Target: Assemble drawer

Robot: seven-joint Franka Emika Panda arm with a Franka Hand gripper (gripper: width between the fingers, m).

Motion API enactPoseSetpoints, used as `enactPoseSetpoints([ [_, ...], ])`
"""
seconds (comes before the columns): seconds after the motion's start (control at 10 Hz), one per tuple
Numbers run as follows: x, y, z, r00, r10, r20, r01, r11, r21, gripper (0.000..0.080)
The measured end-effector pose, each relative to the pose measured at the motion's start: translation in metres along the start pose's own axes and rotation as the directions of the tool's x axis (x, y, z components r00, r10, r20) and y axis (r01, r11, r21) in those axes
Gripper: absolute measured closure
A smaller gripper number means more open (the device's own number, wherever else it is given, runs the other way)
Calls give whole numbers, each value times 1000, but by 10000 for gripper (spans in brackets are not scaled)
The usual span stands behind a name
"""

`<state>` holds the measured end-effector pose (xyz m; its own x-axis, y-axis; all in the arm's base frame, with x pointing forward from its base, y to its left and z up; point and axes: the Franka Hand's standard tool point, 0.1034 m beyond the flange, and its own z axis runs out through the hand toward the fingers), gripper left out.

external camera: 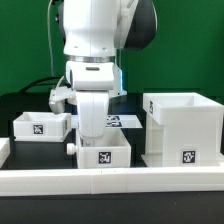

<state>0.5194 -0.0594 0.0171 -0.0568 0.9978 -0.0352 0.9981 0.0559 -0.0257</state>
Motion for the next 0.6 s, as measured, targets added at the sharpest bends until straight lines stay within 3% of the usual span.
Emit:
enactPoseSetpoints([
  [0.2,1,0,0,1000,10,-1,-10,1000,3,758],
  [0.4,15,10,-4,1000,15,-5,-15,999,29,758],
  [0.6,24,20,-4,1000,24,-6,-24,999,40,758],
])
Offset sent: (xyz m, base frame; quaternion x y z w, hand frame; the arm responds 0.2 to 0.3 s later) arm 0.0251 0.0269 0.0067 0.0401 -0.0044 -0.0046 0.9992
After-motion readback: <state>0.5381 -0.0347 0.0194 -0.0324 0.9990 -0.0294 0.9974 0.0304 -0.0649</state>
